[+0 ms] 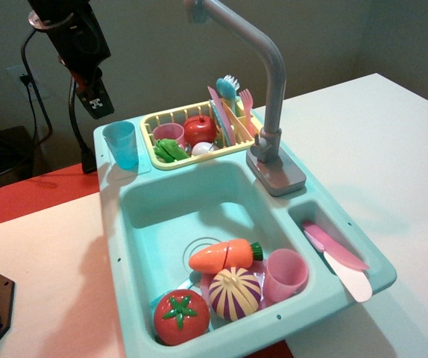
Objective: Put cup from counter to sink
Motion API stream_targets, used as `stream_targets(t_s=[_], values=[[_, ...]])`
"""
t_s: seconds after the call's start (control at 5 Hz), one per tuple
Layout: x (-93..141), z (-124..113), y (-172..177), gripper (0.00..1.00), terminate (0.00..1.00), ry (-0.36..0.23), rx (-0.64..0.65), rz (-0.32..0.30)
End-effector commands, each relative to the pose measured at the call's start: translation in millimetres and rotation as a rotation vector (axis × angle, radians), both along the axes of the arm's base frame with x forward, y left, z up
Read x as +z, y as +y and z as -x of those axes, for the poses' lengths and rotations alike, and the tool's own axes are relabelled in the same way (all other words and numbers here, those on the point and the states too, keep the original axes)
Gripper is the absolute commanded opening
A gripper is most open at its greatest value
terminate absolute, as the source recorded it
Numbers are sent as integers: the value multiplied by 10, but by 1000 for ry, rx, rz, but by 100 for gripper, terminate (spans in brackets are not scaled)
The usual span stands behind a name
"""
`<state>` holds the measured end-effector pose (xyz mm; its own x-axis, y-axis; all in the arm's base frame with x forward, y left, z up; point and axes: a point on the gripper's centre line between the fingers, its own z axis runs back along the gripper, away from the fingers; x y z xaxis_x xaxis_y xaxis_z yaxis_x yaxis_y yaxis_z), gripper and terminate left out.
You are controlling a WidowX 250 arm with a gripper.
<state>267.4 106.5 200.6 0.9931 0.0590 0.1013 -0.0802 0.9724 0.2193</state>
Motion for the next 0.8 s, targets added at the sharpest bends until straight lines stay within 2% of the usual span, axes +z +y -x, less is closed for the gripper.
stream_targets(t_s=[0.0,0.2,0.4,0.6], values=[[0,0,0,100,0,0,0,0],[13,-164,42,100,0,66,27,5],[0,-211,54,100,0,126,48,22],[-62,-224,33,100,0,146,52,20]])
